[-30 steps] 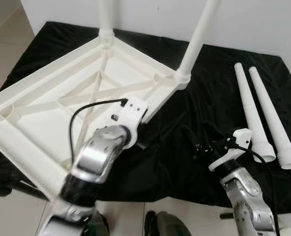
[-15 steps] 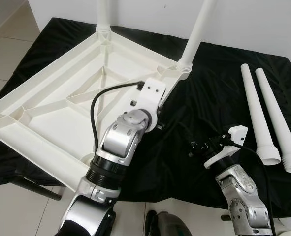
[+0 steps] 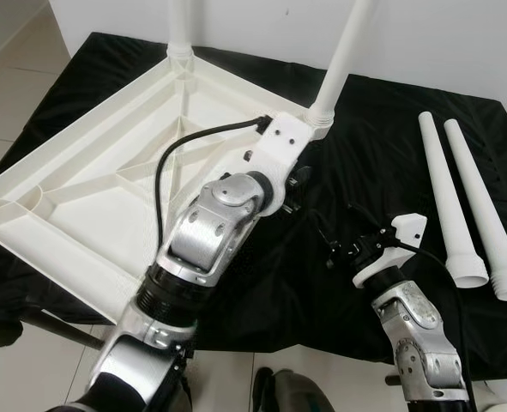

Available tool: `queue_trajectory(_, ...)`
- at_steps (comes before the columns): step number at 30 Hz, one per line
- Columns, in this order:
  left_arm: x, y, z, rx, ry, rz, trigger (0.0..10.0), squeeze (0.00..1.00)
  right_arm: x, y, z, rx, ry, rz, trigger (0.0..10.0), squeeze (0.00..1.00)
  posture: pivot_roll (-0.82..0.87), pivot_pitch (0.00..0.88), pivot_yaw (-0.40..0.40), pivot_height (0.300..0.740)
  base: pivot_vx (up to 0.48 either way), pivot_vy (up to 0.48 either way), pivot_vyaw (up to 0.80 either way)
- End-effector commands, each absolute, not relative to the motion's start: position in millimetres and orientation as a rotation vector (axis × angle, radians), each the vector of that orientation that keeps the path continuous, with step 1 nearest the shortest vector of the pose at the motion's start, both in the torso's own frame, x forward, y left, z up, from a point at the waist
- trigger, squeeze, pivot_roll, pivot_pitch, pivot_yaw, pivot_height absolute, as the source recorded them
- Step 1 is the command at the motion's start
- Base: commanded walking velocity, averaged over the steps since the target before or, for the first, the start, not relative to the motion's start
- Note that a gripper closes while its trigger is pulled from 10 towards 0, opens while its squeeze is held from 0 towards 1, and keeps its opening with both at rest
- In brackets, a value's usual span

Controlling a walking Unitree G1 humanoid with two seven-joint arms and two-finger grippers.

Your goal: Building children table

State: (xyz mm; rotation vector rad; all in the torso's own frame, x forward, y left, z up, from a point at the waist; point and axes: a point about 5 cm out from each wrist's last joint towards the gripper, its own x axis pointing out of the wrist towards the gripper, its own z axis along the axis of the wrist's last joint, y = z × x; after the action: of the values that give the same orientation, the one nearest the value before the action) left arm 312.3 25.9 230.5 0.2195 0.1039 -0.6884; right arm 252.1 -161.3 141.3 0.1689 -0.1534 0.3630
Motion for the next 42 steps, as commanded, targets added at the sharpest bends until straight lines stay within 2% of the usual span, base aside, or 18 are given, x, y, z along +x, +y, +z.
queue_trajectory(1, 319, 45, 224, 0.242, 0.112, -0.614, 10.0, 0.00, 257, -164, 140, 0.152, -0.154, 0.319, 10.0, 0.00, 0.01, 0.096, -0.071, 0.740, 0.000, 0.000, 0.00)
queue_trajectory(2, 319, 45, 224, 0.242, 0.112, -0.614, 10.0, 0.00, 257, -164, 140, 0.152, -0.154, 0.319, 10.0, 0.00, 0.01, 0.096, -0.071, 0.740, 0.000, 0.000, 0.00)
queue_trajectory(3, 324, 63, 218, 0.278, 0.123, -0.558, 10.0, 0.00, 262, -165, 142, 0.147, -0.157, 0.297, 10.0, 0.00, 0.02, 0.094, -0.073, 0.740, 0.000, 0.000, 0.00)
queue_trajectory(5, 324, 63, 218, 0.278, 0.123, -0.558, 10.0, 0.00, 262, -165, 142, 0.147, -0.157, 0.297, 10.0, 0.00, 0.02, 0.094, -0.073, 0.740, 0.000, 0.000, 0.00)
queue_trajectory(6, 326, 79, 212, 0.321, 0.136, -0.509, 10.0, 0.00, 267, -165, 143, 0.146, -0.158, 0.274, 10.0, 0.00, 0.02, 0.090, -0.079, 0.740, 0.000, 0.000, 0.00)
queue_trajectory(7, 326, 79, 212, 0.321, 0.136, -0.509, 10.0, 0.00, 267, -165, 143, 0.146, -0.158, 0.274, 10.0, 0.00, 0.02, 0.090, -0.079, 0.740, 0.000, 0.000, 0.00)
queue_trajectory(8, 327, 93, 206, 0.373, 0.146, -0.470, 10.0, 0.00, 272, -166, 144, 0.130, -0.157, 0.252, 10.0, 0.00, 0.03, 0.084, -0.087, 0.740, 0.000, 0.000, 0.00)
queue_trajectory(10, 327, 93, 206, 0.373, 0.146, -0.470, 10.0, 0.00, 272, -166, 144, 0.130, -0.157, 0.252, 10.0, 0.00, 0.03, 0.084, -0.087, 0.740, 0.000, 0.000, 0.00)
queue_trajectory(13, 327, 114, 193, 0.470, 0.170, -0.430, 10.0, 0.00, 280, -165, 144, 0.112, -0.147, 0.223, 10.0, 0.00, 0.04, 0.072, -0.093, 0.740, 0.000, 0.000, 0.00)
queue_trajectory(18, 323, 127, 176, 0.566, 0.231, -0.446, 10.0, 0.00, 288, -165, 148, 0.106, -0.148, 0.191, 10.0, 0.00, 0.04, 0.063, -0.091, 0.740, 0.000, 0.000, 0.00)
queue_trajectory(20, 319, 127, 167, 0.623, 0.258, -0.489, 10.0, 0.00, 295, -165, 149, 0.102, -0.132, 0.158, 10.0, 0.00, 0.03, 0.058, -0.090, 0.740, 0.000, 0.000, 0.00)
queue_trajectory(27, 312, 122, 161, 0.665, 0.270, -0.551, 10.0, 0.00, 301, -165, 148, 0.090, -0.113, 0.109, 10.0, 0.00, 0.03, 0.057, -0.091, 0.740, 0.000, 0.000, 0.00)
queue_trajectory(30, 297, 110, 158, 0.726, 0.262, -0.696, 10.0, 0.00, 311, -172, 140, 0.046, -0.067, 0.005, 10.0, 0.00, 0.04, 0.056, -0.096, 0.740, 0.000, 0.000, 0.00)
queue_trajectory(32, 297, 110, 158, 0.726, 0.262, -0.696, 10.0, 0.00, 311, -172, 140, 0.046, -0.067, 0.005, 10.0, 0.00, 0.04, 0.056, -0.096, 0.740, 0.000, 0.000, 0.00)
queue_trajectory(35, 283, 96, 160, 0.748, 0.239, -0.828, 10.0, 0.00, 318, -177, 141, 0.029, -0.070, -0.031, 10.0, 0.00, 0.05, 0.060, -0.097, 0.740, 0.000, 0.000, 0.00)
queue_trajectory(42, 273, 79, 166, 0.720, 0.206, -0.938, 10.0, 0.00, 323, -182, 145, 0.024, -0.078, -0.062, 10.0, 0.00, 0.04, 0.069, -0.089, 0.740, 0.000, 0.000, 0.00)
